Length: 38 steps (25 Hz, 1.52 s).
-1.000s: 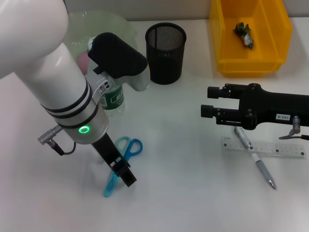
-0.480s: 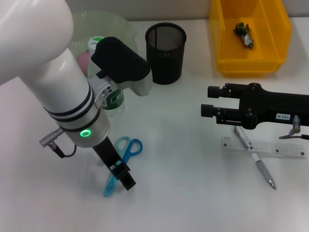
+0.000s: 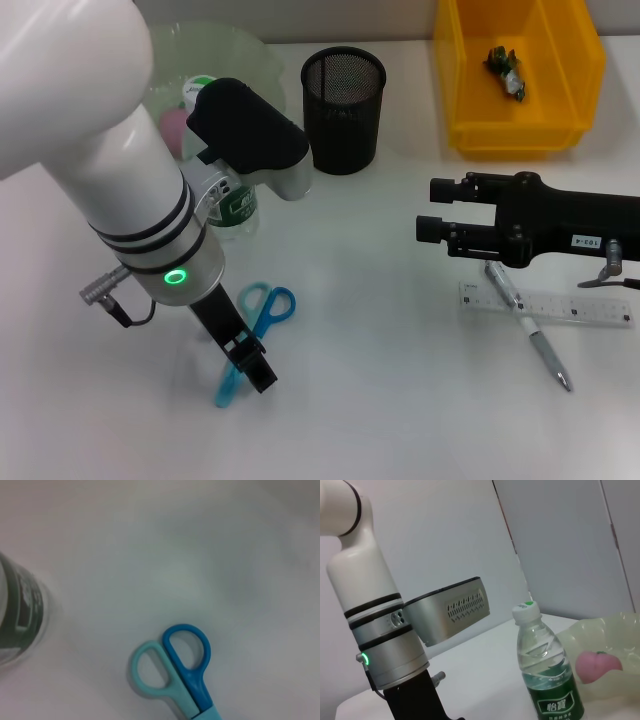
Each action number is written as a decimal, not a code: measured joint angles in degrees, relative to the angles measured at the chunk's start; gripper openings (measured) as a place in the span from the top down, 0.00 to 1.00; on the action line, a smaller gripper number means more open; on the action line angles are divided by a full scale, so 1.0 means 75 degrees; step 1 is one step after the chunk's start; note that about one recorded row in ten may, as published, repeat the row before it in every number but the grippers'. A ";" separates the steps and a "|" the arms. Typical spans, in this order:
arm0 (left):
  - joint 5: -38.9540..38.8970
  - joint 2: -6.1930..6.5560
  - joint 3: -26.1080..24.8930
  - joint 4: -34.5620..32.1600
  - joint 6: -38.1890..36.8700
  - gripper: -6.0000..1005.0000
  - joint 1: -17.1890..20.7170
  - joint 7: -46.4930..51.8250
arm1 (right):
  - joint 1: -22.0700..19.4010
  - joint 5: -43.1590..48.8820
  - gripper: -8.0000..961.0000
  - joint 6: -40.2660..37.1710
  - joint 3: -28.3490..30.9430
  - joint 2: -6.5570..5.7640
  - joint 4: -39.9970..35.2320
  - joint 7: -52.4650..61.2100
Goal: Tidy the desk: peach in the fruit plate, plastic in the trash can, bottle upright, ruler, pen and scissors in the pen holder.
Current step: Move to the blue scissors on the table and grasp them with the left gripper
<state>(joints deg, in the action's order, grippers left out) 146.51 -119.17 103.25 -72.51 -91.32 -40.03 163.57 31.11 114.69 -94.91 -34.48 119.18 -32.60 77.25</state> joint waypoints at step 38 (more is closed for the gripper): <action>0.0610 0.0001 0.0336 -0.0391 -0.0368 0.16 -0.0169 0.0176 | 0.0000 -0.0193 0.32 0.0138 0.0015 0.0011 0.0000 -0.0012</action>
<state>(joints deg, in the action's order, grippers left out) 151.09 -119.17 105.77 -75.44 -94.09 -41.29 164.89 31.11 113.25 -93.88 -34.37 119.26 -32.61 77.16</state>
